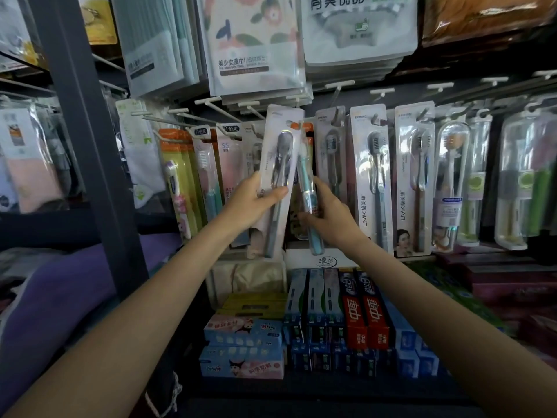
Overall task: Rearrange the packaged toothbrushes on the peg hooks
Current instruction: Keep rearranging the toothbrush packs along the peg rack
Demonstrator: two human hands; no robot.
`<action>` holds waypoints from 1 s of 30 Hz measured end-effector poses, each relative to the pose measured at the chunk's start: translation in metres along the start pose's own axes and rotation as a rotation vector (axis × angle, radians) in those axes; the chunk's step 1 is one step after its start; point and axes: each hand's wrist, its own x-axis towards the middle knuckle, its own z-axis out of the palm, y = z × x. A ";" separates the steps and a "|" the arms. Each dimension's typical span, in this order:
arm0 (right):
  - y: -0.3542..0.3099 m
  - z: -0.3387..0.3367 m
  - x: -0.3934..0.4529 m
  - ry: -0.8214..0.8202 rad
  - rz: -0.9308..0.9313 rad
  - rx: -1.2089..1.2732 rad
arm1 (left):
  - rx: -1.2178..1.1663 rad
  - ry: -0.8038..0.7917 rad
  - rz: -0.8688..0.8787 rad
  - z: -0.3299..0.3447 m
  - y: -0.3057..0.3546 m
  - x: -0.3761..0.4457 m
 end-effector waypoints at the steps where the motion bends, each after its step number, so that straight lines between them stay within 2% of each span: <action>1: 0.000 0.000 0.000 -0.002 0.002 0.005 | 0.020 -0.017 0.009 0.000 0.000 0.002; 5: 0.000 0.001 0.001 -0.010 0.005 0.003 | 0.019 -0.024 -0.010 0.005 0.000 0.002; 10: 0.000 0.004 -0.008 0.062 -0.071 -0.005 | 0.035 0.004 -0.003 0.011 0.001 0.001; 16: 0.003 0.017 -0.018 -0.022 -0.108 0.016 | -0.121 0.008 -0.007 0.024 -0.008 -0.010; 23: -0.010 0.036 -0.030 0.016 -0.198 0.154 | -0.208 0.025 0.039 0.022 -0.012 -0.018; 26: -0.007 0.034 -0.026 0.010 -0.165 0.038 | -0.116 0.082 0.068 0.013 -0.013 -0.018; 30: 0.009 0.032 -0.004 0.177 -0.030 -0.056 | 0.079 0.118 0.087 -0.002 -0.015 -0.015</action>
